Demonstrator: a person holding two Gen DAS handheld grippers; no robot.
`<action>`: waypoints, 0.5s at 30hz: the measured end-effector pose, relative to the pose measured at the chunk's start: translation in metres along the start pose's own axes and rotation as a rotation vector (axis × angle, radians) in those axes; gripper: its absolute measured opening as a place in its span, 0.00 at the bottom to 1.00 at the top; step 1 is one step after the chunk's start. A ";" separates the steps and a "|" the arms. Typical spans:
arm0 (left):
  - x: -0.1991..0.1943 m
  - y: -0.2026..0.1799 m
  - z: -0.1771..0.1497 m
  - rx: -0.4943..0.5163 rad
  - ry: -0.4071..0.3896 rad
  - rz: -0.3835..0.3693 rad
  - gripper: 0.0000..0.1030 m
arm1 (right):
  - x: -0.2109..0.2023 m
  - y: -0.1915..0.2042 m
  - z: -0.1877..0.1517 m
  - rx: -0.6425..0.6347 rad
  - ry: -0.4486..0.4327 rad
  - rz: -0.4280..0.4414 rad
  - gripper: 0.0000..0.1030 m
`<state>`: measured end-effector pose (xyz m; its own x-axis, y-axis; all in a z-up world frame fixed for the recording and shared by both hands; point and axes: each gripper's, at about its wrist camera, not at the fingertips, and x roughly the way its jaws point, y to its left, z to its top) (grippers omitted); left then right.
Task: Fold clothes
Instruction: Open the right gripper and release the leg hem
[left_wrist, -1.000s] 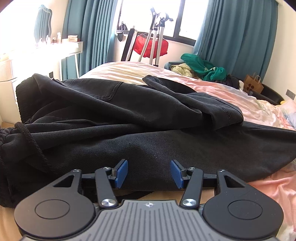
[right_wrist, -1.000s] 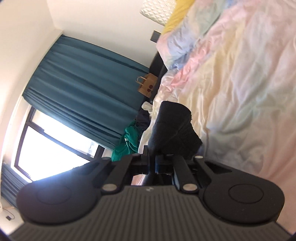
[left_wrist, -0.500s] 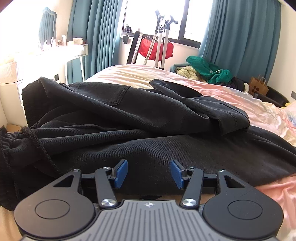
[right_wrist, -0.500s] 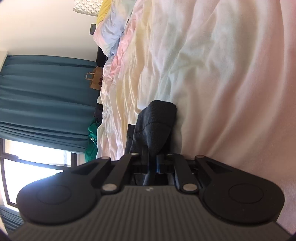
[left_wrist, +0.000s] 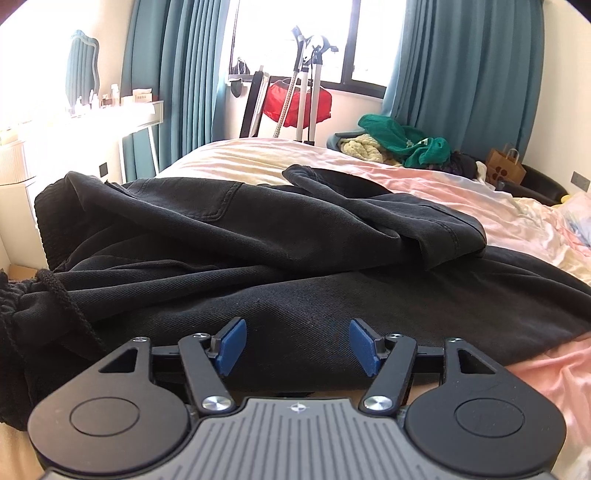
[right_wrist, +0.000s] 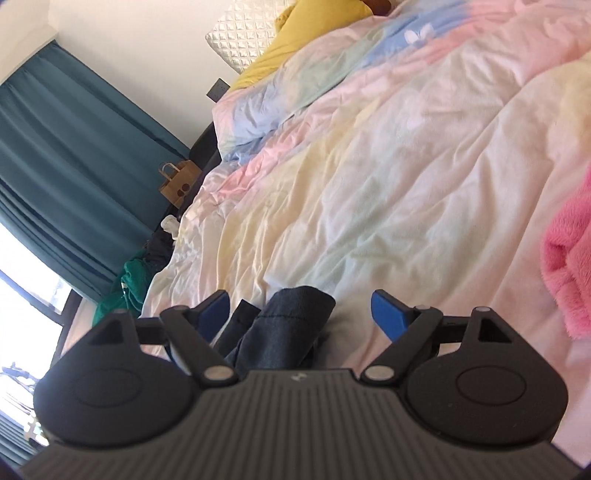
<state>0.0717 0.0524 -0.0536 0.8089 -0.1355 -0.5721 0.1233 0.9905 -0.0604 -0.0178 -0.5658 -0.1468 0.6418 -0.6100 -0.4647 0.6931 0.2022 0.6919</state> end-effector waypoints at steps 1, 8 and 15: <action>-0.001 -0.001 0.000 0.006 -0.009 -0.002 0.78 | -0.008 0.007 0.000 -0.036 -0.027 0.003 0.83; -0.011 -0.006 -0.001 0.034 -0.074 -0.046 0.91 | -0.054 0.072 -0.024 -0.255 -0.008 0.243 0.84; -0.012 0.002 0.013 -0.032 -0.082 -0.115 0.91 | -0.082 0.128 -0.083 -0.355 0.228 0.478 0.83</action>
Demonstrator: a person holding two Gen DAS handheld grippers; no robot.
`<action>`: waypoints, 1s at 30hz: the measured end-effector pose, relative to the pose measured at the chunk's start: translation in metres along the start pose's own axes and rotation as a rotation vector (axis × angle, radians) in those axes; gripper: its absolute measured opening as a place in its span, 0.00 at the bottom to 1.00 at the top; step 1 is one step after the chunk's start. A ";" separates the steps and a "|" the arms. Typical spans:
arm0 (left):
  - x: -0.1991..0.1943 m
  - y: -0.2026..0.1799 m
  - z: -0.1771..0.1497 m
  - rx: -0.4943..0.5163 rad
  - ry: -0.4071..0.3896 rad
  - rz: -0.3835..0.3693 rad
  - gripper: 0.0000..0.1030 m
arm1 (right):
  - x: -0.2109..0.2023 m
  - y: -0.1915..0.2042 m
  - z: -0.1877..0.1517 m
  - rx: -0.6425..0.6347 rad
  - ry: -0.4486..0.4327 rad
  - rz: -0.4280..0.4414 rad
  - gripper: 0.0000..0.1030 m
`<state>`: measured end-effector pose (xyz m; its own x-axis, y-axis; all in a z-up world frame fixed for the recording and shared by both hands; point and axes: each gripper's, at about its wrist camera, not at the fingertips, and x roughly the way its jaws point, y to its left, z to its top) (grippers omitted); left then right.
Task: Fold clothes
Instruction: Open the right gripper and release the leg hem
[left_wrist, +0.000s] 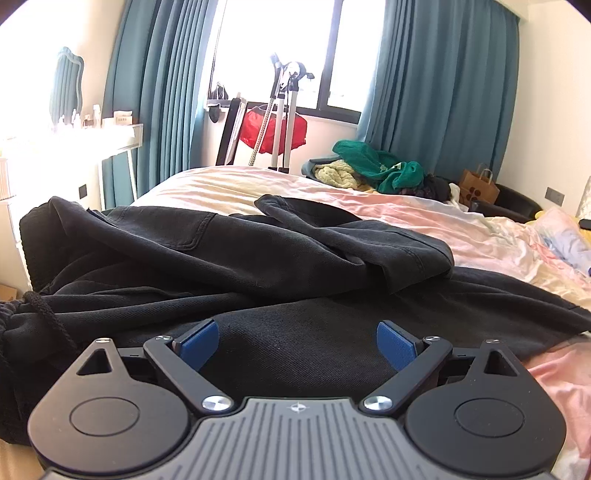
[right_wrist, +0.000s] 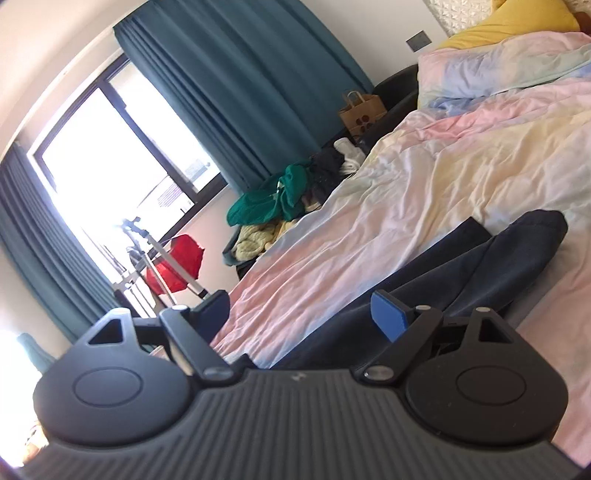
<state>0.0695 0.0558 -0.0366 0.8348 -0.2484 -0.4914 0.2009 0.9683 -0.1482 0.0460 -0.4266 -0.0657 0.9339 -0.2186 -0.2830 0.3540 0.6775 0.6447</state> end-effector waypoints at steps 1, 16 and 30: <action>0.002 0.001 0.006 -0.022 -0.002 -0.007 0.91 | 0.002 0.009 -0.008 0.001 0.017 0.009 0.83; 0.221 0.024 0.133 -0.341 0.192 0.006 0.88 | 0.069 0.021 -0.060 -0.013 0.131 -0.017 0.84; 0.284 -0.044 0.161 0.060 0.127 0.011 0.05 | 0.089 0.028 -0.073 -0.117 0.021 -0.082 0.83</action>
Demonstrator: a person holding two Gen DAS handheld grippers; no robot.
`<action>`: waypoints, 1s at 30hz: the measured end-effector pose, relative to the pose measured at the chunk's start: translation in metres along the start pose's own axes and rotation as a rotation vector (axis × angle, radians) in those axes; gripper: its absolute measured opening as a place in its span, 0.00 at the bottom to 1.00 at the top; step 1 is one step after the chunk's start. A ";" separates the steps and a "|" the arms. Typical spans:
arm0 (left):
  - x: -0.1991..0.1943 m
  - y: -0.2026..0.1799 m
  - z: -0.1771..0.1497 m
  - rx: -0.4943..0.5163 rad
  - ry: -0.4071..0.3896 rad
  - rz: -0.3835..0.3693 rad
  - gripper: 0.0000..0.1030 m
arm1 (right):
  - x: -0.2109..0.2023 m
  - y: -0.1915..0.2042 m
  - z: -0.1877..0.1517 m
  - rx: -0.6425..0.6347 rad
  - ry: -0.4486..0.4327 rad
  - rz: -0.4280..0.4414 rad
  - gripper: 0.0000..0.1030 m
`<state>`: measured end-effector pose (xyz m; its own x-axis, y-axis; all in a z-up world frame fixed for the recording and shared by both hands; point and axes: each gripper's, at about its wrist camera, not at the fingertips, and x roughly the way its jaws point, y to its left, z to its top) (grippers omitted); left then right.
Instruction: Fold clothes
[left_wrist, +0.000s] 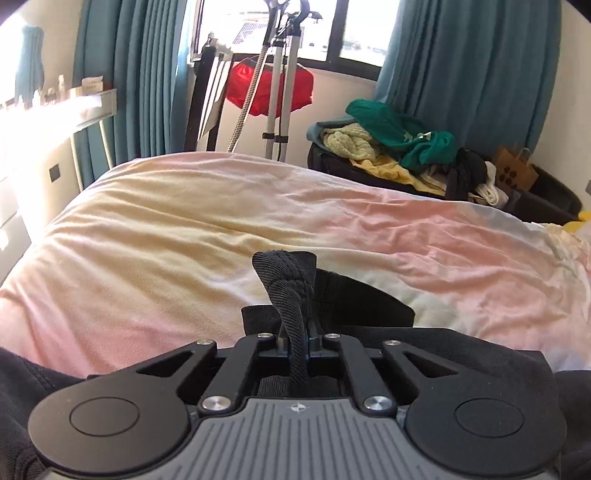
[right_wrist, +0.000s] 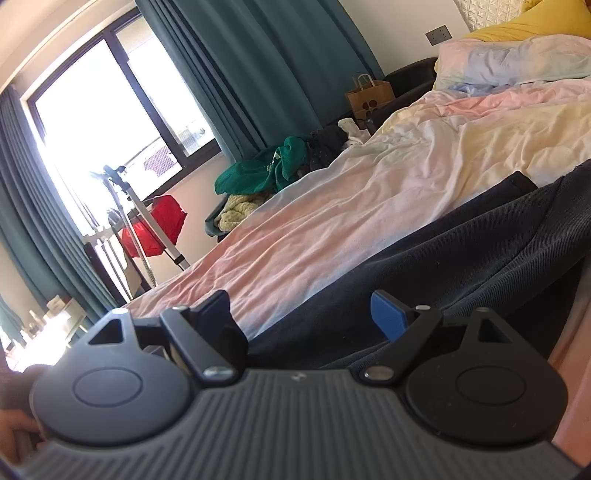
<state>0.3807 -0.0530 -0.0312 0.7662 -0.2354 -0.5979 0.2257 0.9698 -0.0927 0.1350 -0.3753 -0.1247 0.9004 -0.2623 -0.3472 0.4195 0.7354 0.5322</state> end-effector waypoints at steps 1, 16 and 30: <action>-0.006 -0.008 0.007 0.015 -0.022 -0.028 0.04 | 0.000 -0.001 0.000 0.004 0.004 -0.002 0.83; -0.062 -0.217 0.170 0.300 -0.399 -0.368 0.05 | -0.012 -0.016 0.007 0.068 -0.044 -0.070 0.83; 0.102 -0.332 0.074 0.374 -0.225 -0.231 0.23 | -0.005 -0.027 0.005 0.076 -0.098 -0.090 0.83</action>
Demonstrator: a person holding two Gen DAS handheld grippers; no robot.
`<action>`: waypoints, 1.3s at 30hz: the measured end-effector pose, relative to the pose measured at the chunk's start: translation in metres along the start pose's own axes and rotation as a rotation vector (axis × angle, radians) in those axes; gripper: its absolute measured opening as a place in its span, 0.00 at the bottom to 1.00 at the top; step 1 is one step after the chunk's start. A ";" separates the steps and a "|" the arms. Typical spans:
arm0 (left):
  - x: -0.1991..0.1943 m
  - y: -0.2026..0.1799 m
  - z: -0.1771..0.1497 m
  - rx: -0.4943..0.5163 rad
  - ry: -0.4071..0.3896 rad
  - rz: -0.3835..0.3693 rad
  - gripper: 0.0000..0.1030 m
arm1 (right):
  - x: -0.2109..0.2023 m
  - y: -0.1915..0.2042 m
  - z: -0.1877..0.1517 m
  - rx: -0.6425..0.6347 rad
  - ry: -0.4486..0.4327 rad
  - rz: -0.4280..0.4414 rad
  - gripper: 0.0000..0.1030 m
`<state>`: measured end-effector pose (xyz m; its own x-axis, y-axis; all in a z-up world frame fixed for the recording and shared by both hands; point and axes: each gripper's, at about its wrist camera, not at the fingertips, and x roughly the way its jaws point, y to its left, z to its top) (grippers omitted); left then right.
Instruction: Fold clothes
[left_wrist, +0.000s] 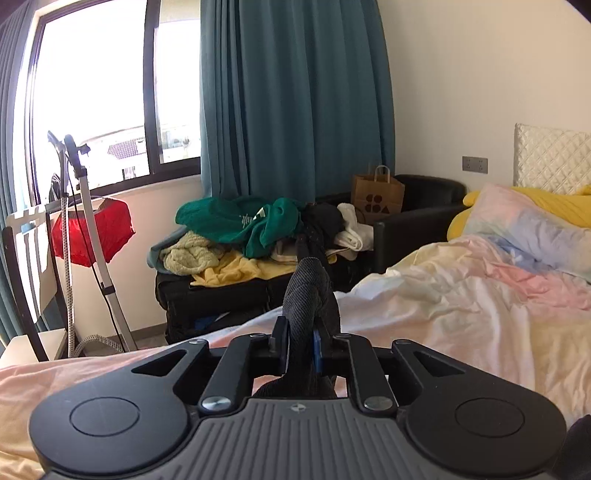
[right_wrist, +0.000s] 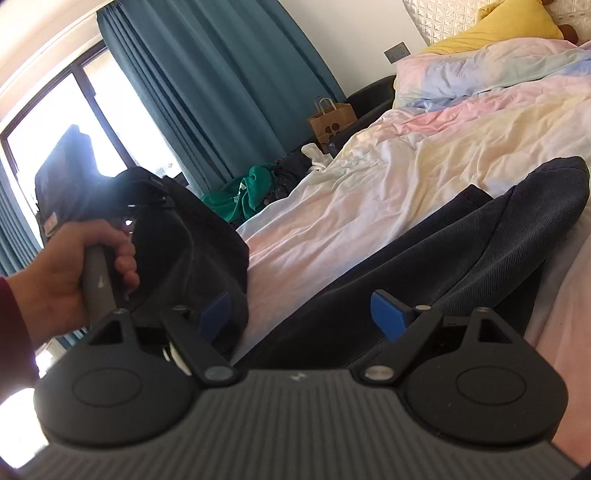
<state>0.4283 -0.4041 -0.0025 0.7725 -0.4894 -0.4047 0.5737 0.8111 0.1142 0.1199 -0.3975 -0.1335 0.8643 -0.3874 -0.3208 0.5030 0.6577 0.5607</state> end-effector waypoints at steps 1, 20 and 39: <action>0.003 0.002 -0.006 -0.001 0.012 0.002 0.30 | 0.002 -0.001 -0.001 0.005 0.004 0.001 0.83; -0.327 0.127 -0.145 -0.315 0.190 0.264 0.69 | -0.008 0.011 -0.007 -0.070 0.035 0.059 0.83; -0.433 0.199 -0.242 -0.331 0.230 0.312 0.71 | -0.016 0.114 -0.077 -0.500 0.320 0.347 0.83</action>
<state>0.1425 0.0472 -0.0246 0.7921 -0.1543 -0.5906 0.1789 0.9837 -0.0171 0.1641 -0.2668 -0.1229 0.8965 0.0585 -0.4391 0.0729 0.9583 0.2764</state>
